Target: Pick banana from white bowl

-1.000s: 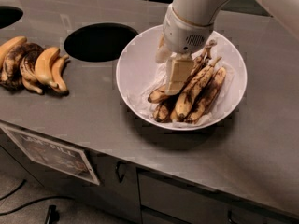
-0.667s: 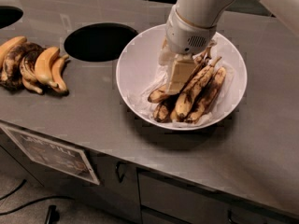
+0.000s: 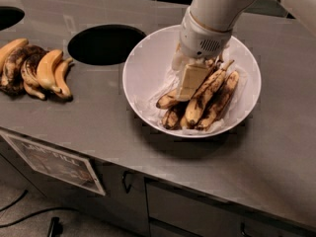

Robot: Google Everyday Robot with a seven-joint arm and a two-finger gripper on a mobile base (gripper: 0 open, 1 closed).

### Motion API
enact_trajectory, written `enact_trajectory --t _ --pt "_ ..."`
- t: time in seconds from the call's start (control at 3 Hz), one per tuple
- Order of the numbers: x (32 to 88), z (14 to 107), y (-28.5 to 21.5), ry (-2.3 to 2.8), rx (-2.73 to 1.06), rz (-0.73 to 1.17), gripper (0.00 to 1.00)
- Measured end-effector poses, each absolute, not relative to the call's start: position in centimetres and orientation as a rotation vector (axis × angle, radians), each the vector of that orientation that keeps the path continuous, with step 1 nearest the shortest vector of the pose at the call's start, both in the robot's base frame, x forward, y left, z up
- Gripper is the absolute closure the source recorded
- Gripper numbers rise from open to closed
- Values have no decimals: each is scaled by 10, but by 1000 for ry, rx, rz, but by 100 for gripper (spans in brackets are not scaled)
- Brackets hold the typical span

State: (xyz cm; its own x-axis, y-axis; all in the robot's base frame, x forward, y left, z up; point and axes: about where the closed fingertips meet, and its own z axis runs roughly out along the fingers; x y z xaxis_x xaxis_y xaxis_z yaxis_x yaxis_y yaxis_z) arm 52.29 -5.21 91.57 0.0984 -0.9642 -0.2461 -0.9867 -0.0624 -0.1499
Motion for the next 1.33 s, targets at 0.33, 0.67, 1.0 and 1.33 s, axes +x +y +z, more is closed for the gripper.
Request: enact_trajectory --t 0.33,0.67,1.0,1.33 --pt "523 914 -49 1958 -2097 130 38" --pt "523 915 -39 1961 -2109 134 37" --pt "523 914 -38 1967 -2108 141 38" --pt "523 910 -39 1978 -2103 154 38"
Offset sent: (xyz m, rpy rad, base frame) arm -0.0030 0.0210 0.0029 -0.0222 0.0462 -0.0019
